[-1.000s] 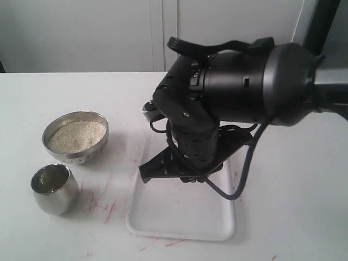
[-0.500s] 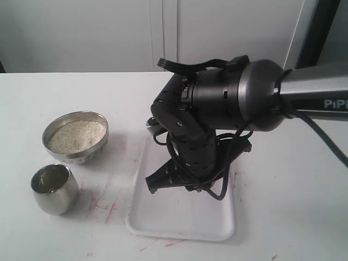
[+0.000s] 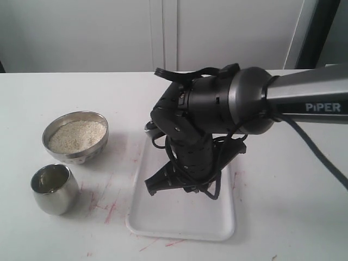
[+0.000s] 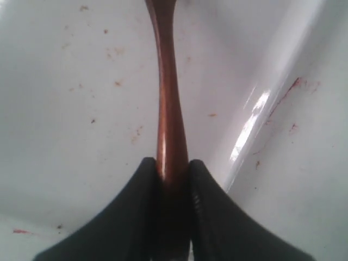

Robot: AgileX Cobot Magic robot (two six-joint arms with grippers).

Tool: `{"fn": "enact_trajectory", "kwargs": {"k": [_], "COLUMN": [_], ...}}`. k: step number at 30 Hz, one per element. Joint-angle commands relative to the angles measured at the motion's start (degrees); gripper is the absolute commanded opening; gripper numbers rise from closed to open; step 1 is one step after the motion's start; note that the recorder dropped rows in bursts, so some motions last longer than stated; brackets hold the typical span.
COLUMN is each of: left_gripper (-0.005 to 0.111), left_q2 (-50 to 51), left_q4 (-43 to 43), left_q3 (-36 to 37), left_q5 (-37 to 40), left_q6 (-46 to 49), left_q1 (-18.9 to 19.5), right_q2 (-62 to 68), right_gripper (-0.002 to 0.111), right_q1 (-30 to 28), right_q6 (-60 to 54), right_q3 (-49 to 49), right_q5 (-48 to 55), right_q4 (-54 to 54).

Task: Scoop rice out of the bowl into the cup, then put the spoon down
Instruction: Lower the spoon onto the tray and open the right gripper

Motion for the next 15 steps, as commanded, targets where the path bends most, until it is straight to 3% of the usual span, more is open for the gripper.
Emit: {"fn": "enact_trajectory", "kwargs": {"k": [1,15], "left_gripper": [0.014,0.014], "left_q2": [-0.2,-0.2], "left_q4": [-0.6,-0.6], "left_q3": [0.3,0.3], "left_q5": [0.2,0.2], "left_q6": [0.2,0.2], "left_q1": [-0.3,-0.3], "right_q2": [1.0,2.8], "right_gripper": [0.0,0.0], "right_q1": [-0.3,-0.3], "right_q6": [-1.1,-7.5], "right_q3": [0.2,0.2], "right_q5": [-0.9,-2.0], "right_q4": [-0.2,5.3]}}
